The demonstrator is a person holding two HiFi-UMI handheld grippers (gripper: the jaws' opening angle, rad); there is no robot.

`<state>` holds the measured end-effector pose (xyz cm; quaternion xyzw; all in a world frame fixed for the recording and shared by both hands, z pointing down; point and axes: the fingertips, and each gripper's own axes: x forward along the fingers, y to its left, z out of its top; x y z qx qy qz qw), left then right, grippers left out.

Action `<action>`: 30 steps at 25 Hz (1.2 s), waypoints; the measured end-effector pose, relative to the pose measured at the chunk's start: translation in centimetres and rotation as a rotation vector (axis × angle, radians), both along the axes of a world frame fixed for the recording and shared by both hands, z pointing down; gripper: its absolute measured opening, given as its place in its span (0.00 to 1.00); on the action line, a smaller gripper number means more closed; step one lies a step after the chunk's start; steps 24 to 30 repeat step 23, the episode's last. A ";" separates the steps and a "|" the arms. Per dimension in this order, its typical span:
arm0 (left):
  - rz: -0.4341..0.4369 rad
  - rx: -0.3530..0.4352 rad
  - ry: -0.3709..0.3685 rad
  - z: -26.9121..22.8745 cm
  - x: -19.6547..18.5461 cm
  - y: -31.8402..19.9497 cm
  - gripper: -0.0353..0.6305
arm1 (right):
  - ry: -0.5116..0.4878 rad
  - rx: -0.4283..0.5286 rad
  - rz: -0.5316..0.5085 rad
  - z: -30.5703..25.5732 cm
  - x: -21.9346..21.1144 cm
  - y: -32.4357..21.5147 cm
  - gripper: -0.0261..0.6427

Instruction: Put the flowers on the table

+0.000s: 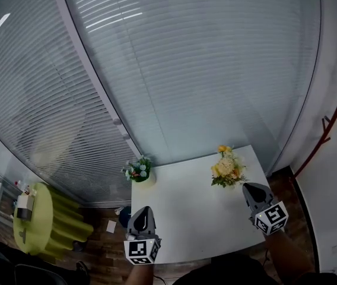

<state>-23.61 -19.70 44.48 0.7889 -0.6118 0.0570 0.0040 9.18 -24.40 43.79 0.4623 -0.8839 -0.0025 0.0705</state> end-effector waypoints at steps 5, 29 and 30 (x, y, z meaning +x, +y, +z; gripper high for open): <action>0.004 0.014 -0.018 -0.6 -0.1 -0.2 0.05 | -0.010 0.001 -0.007 -0.2 -0.5 -0.3 0.07; 0.035 0.056 -0.023 -3.4 1.3 -2.1 0.05 | -0.019 -0.001 -0.022 -0.6 -0.3 -1.4 0.07; 0.035 0.056 -0.023 -3.4 1.3 -2.1 0.05 | -0.019 -0.001 -0.022 -0.6 -0.3 -1.4 0.07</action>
